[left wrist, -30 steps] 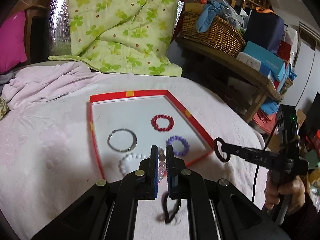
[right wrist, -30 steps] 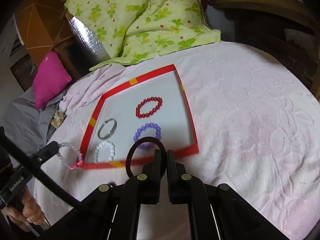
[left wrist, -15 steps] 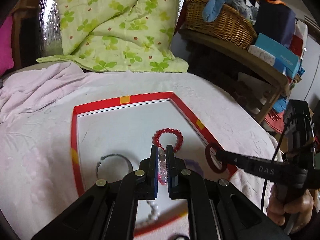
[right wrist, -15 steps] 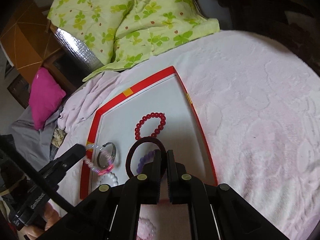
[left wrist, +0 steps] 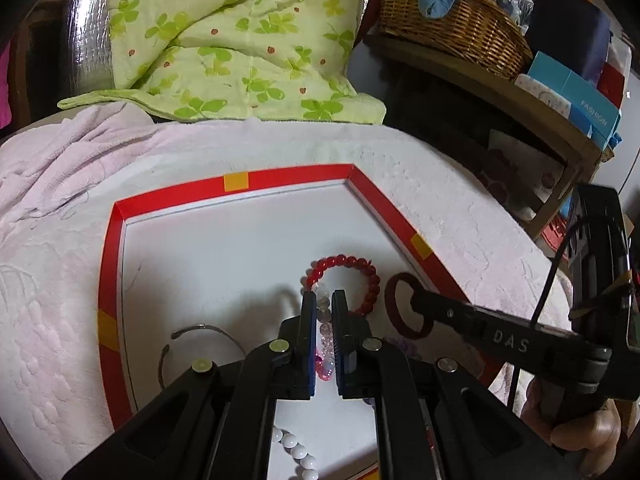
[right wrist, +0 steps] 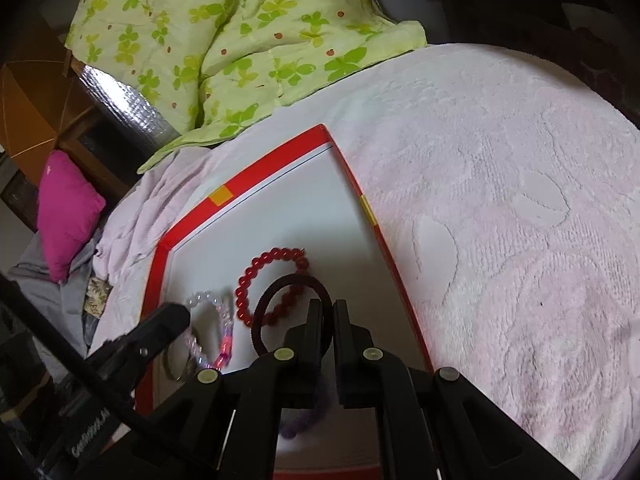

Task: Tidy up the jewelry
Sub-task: 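Lower the pink bracelet into the tray and open the left gripper while the right releases the dark ring there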

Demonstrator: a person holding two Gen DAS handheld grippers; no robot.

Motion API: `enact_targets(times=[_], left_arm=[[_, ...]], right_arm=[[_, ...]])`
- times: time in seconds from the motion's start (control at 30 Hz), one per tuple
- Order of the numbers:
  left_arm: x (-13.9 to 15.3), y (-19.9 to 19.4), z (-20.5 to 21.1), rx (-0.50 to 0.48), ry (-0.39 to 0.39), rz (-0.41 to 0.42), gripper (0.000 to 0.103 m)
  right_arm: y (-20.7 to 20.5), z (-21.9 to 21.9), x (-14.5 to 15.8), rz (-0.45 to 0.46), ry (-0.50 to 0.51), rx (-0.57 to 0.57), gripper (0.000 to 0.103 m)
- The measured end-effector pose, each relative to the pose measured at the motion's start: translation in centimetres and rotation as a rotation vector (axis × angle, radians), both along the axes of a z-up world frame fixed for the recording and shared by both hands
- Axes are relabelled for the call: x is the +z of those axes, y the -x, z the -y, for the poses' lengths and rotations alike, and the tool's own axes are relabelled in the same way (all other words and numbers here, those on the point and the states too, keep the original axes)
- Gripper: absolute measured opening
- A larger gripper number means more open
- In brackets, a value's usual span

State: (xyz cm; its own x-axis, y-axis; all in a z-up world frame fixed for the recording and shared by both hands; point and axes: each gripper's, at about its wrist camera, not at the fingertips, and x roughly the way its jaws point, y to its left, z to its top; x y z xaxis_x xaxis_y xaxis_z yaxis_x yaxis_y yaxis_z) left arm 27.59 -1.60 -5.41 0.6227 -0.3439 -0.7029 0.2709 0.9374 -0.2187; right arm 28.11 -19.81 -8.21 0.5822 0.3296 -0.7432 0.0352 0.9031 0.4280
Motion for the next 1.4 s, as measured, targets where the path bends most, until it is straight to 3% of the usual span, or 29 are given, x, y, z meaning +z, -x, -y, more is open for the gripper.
enact_targets(times=[0.33,0.47,0.83,1.0,1.2,1.3,1.4], left_arm=[[-1.3,0.3,0.5,0.015,-0.099,-0.036,0.010],[-0.8,1.1,-0.1,0.028,-0.090,-0.023,0.028],[3.1,4.9,-1.7,0.053,-0.018,0.065,0.039],[3.7,7.8,-3.5,0.122,-0.091,0.092,0.056],[2.7,11.7,-4.6,0.178,-0.244,0.067,0.070],[1.9,14.0,-4.8,0.184,-0.302,0.049,0.070],[1.1,16.5,-5.1,0.179,-0.315,0.030,0.070]], right_arm=[[-0.5,0.2,-0.2,-0.008,0.028,-0.017,0.010],[-0.2,0.8,0.0,-0.005,0.007,-0.027,0.016],[2.3,1.2,2.5,0.059,-0.038,-0.004,0.016],[4.1,1.5,3.6,0.061,-0.049,0.022,0.016],[6.8,1.7,4.7,0.063,-0.049,0.061,0.016],[8.5,1.7,4.8,0.046,-0.045,0.088,0.017],[10.3,1.8,4.5,0.016,-0.055,0.103,0.026]])
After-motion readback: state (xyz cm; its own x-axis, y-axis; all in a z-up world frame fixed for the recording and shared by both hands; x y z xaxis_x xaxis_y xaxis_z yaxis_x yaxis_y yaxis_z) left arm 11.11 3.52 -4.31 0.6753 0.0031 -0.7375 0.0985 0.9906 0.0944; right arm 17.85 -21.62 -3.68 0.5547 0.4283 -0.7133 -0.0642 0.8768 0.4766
